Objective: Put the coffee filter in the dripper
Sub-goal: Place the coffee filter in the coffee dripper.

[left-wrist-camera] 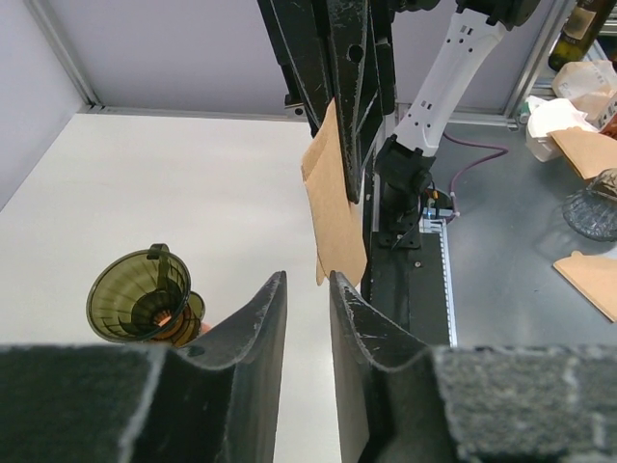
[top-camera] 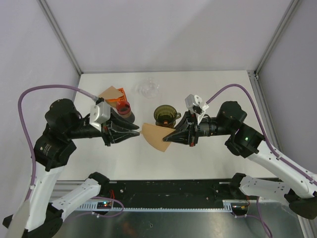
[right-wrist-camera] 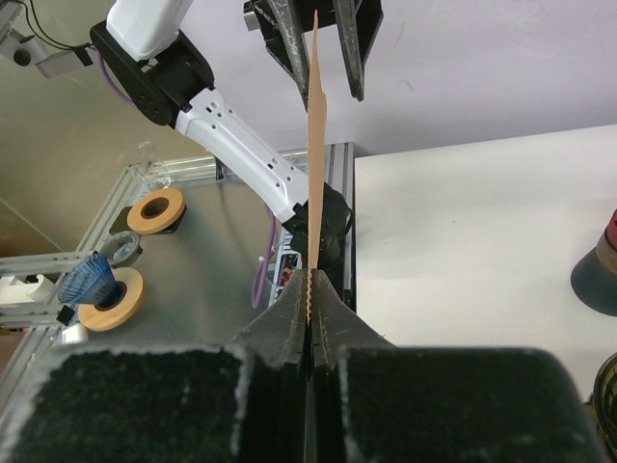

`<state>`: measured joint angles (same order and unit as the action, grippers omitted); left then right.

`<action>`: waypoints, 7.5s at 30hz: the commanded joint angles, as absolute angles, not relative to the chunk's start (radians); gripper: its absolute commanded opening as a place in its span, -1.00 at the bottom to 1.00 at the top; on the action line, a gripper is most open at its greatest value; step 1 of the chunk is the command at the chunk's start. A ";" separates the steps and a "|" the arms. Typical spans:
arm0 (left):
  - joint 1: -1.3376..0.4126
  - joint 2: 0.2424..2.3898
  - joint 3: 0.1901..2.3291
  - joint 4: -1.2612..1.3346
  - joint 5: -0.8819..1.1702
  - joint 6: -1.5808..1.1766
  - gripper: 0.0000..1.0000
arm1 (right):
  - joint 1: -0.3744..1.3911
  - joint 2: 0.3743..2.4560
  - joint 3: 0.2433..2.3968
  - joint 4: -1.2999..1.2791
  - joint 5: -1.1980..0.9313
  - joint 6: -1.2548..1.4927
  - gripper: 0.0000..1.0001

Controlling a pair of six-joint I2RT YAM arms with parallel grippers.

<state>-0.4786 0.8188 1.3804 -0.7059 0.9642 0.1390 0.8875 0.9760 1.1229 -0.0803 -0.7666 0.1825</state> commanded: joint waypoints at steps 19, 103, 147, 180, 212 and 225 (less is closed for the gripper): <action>-0.484 0.860 1.413 -0.702 1.040 0.149 -0.98 | 0.885 0.971 1.157 -0.043 -0.776 0.192 -1.00; -0.484 0.866 1.420 -0.726 1.014 0.155 -1.00 | 0.886 0.985 1.157 -0.021 -0.788 0.229 -1.00; -0.485 0.889 1.452 -0.736 0.959 0.186 -0.39 | 0.877 0.982 1.210 -0.136 -0.781 0.156 -1.00; -0.485 0.905 1.458 -0.736 1.122 0.174 -0.99 | 0.875 0.985 1.210 -0.123 -0.786 0.147 -1.00; -0.495 0.900 1.451 -0.720 1.061 0.098 -0.99 | 0.877 0.991 1.210 -0.099 -0.758 0.165 -1.00; -0.497 0.877 1.430 -0.701 1.087 0.082 -0.93 | 0.877 0.997 1.210 -0.088 -0.723 0.175 -1.00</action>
